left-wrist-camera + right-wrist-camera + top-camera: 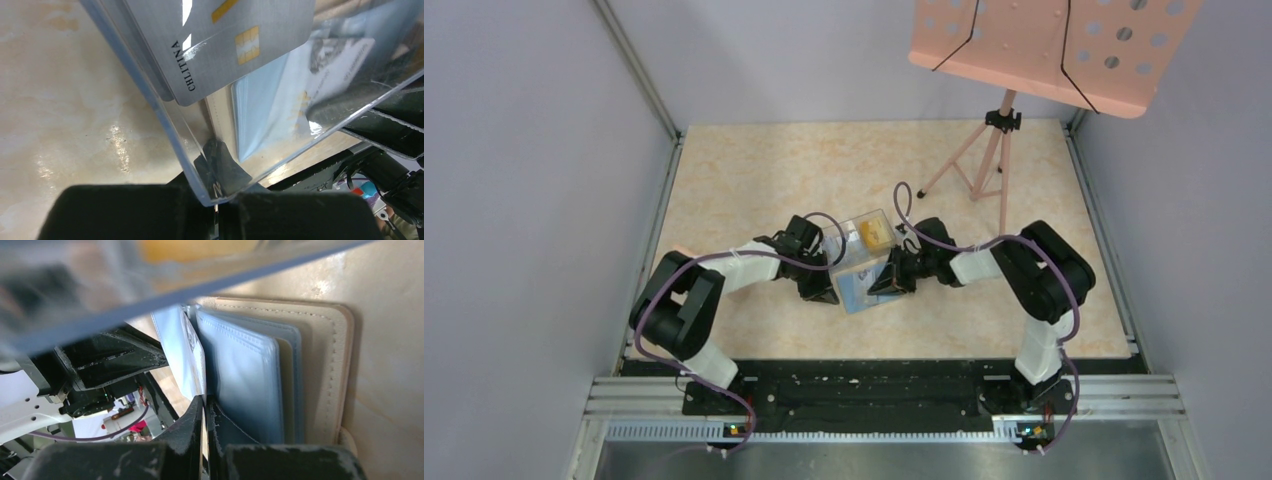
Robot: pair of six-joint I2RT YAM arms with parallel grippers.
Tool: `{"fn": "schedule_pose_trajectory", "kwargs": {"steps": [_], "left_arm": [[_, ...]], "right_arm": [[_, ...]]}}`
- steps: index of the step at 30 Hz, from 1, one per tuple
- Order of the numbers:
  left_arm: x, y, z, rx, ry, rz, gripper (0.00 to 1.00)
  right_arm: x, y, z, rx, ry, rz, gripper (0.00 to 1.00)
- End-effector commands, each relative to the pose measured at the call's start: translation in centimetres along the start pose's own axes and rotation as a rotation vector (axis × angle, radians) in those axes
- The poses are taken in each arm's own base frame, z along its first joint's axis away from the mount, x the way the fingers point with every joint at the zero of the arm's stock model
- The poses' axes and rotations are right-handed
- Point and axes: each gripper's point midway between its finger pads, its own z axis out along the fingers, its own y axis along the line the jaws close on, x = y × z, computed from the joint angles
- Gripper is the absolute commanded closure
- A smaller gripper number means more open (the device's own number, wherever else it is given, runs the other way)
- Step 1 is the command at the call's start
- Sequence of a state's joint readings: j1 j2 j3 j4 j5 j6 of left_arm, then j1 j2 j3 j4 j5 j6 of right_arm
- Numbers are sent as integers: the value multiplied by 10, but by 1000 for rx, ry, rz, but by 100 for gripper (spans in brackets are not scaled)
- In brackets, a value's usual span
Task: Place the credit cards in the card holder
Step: Insert the credit card into the card holder.
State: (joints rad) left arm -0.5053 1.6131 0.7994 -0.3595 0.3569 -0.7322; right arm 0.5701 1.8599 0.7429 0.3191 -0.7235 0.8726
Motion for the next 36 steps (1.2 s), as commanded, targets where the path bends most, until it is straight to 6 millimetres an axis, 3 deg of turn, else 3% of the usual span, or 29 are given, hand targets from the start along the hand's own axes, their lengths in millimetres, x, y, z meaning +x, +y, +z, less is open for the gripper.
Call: {"fn": "schedule_pose_trajectory", "kwargs": {"steps": [1, 17, 30, 36], "left_arm": [[1, 6, 17, -45, 8, 59, 100], [-4, -3, 18, -63, -1, 84, 100], [3, -12, 21, -38, 26, 97, 100], [13, -15, 17, -11, 46, 61, 100]], "right_arm": [[46, 16, 4, -30, 156, -130, 100], [39, 34, -18, 2, 70, -175, 100], [44, 7, 1, 34, 70, -115, 98], [36, 9, -2, 61, 5, -94, 97]]}}
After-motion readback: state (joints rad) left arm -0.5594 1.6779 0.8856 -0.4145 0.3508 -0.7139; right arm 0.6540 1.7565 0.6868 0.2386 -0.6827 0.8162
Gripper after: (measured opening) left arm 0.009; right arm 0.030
